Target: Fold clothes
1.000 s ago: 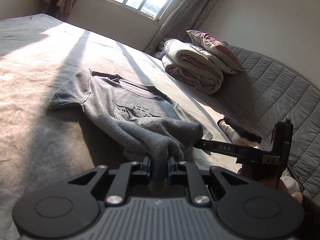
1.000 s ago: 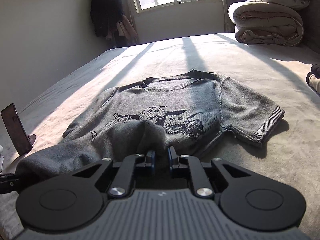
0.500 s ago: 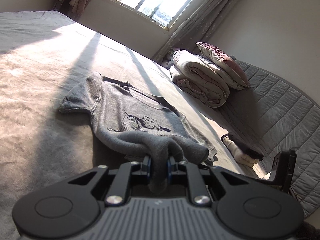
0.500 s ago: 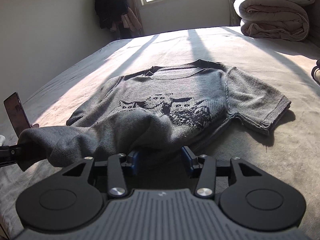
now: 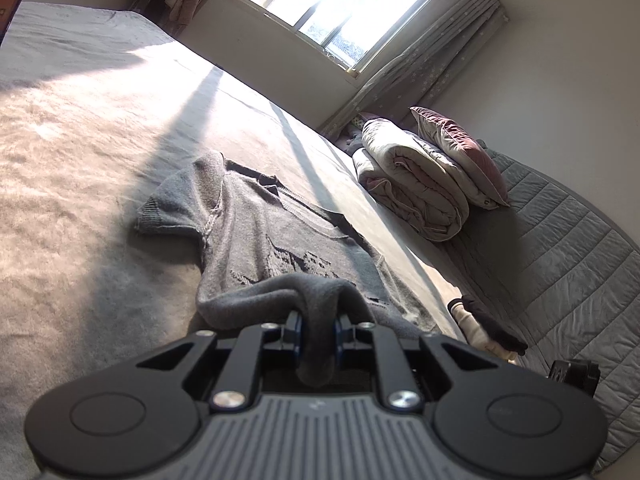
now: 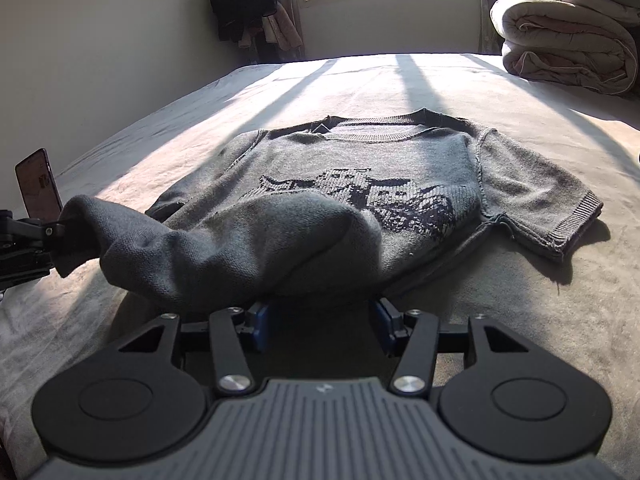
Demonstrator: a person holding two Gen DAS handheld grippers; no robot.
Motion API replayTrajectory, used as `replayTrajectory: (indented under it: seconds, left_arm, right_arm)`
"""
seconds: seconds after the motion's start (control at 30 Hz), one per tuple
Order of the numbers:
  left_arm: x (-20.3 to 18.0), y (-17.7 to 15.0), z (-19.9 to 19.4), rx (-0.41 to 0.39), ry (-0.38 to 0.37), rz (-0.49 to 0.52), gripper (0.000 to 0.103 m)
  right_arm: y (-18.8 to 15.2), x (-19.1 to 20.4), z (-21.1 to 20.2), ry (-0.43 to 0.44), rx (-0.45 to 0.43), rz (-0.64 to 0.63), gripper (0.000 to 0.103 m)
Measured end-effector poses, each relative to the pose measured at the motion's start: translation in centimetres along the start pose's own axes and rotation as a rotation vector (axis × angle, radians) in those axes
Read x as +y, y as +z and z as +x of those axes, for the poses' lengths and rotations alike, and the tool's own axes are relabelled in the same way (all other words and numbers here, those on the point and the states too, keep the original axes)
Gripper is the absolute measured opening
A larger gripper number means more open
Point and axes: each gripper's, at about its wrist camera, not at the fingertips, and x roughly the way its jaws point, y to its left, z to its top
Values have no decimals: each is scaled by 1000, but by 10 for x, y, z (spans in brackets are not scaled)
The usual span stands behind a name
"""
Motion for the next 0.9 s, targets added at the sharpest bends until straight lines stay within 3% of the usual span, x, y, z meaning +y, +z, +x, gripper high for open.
replayTrajectory:
  seconds: [0.07, 0.13, 0.2, 0.3, 0.6, 0.9]
  left_arm:
    - [4, 3, 4, -5, -2, -23, 15]
    - [7, 7, 7, -14, -4, -39, 15]
    - [9, 10, 10, -20, -1, -47, 15]
    - [14, 15, 14, -24, 12, -63, 15]
    - [44, 26, 18, -35, 114, -161, 15]
    - [58, 28, 17, -17, 158, -205, 14]
  right_arm:
    - [5, 2, 2, -21, -12, -28, 54]
    - [10, 0, 4, -33, -15, -30, 48]
    - [17, -1, 9, -46, -16, -31, 33]
    - [28, 1, 20, -70, -21, -44, 22]
    - [79, 11, 60, -126, -41, -34, 20]
    - [88, 14, 121, -239, 71, -10, 20]
